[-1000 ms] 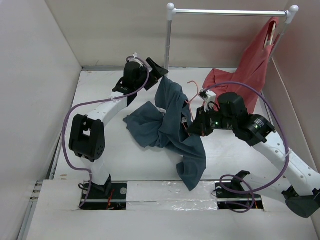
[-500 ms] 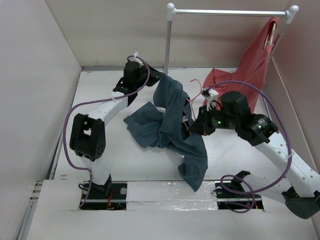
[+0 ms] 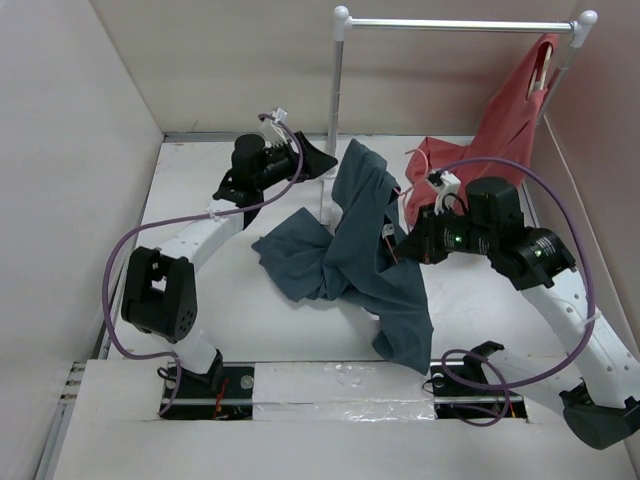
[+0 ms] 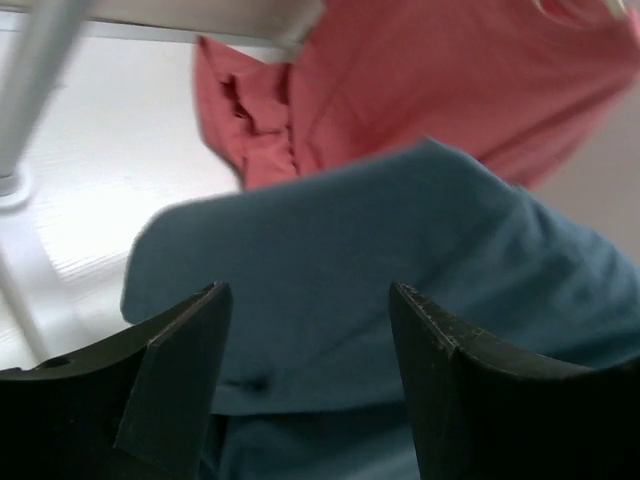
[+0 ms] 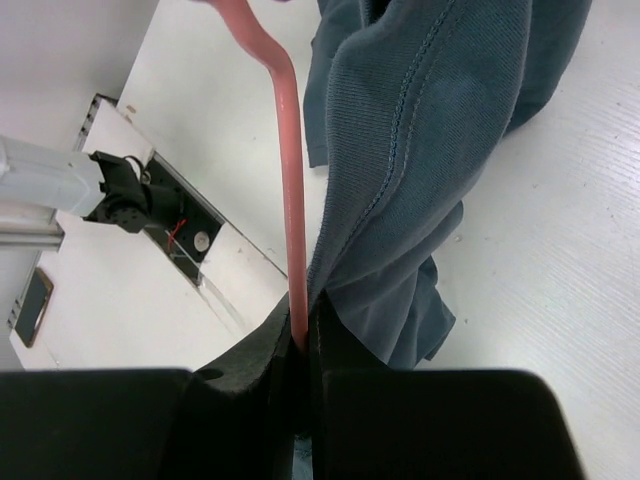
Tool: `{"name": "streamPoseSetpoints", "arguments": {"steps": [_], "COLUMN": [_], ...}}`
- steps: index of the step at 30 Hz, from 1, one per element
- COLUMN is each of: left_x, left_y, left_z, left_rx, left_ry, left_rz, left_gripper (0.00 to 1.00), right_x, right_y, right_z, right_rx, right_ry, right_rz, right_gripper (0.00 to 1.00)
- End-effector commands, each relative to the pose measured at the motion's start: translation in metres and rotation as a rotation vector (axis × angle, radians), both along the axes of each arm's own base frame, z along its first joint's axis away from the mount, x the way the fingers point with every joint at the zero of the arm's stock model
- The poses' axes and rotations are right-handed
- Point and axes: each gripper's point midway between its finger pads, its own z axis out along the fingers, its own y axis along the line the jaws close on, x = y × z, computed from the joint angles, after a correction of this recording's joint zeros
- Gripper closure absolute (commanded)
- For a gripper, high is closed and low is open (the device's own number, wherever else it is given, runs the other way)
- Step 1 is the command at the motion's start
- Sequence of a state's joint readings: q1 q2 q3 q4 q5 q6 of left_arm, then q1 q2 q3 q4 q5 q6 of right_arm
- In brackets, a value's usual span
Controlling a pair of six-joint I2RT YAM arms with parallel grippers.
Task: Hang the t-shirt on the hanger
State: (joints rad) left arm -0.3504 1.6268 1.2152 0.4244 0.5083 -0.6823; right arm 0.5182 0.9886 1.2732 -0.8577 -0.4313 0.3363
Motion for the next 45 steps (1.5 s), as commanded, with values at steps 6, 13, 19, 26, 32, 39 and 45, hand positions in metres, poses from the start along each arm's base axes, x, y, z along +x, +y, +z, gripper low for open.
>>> {"name": "streamPoseSetpoints", "arguments": {"steps": [6, 13, 19, 26, 32, 39, 45], "left_x": [-0.029, -0.025, -0.044, -0.053, -0.051, -0.048, -0.038], "left_y": [-0.016, -0.031, -0.045, -0.072, -0.077, -0.074, -0.062], "left_z": [0.039, 0.043, 0.059, 0.062, 0.075, 0.081, 0.077], "left_rx": [0.071, 0.177, 0.08, 0.103, 0.095, 0.111, 0.15], "left_ry": [-0.275, -0.355, -0.376, -0.388, -0.402, -0.411, -0.377], "left_rz": [-0.189, -0.273, -0.374, -0.433, -0.423, -0.394, -0.322], "left_gripper": [0.3, 0.3, 0.34, 0.4, 0.81, 1.0, 1.0], "right_x": [-0.002, -0.005, -0.001, 0.004, 0.006, 0.006, 0.003], "right_y": [0.003, -0.003, -0.002, 0.001, 0.0, -0.004, -0.006], "right_z": [0.034, 0.043, 0.039, 0.037, 0.036, 0.029, 0.026], "right_rx": [0.113, 0.156, 0.154, 0.157, 0.152, 0.129, 0.118], "right_ry": [-0.077, -0.065, -0.056, -0.051, -0.057, -0.045, -0.036], "right_rz": [0.102, 0.117, 0.114, 0.113, 0.107, 0.086, 0.081], "right_gripper": [1.0, 1.0, 1.0, 1.0, 1.0, 1.0, 1.0]}}
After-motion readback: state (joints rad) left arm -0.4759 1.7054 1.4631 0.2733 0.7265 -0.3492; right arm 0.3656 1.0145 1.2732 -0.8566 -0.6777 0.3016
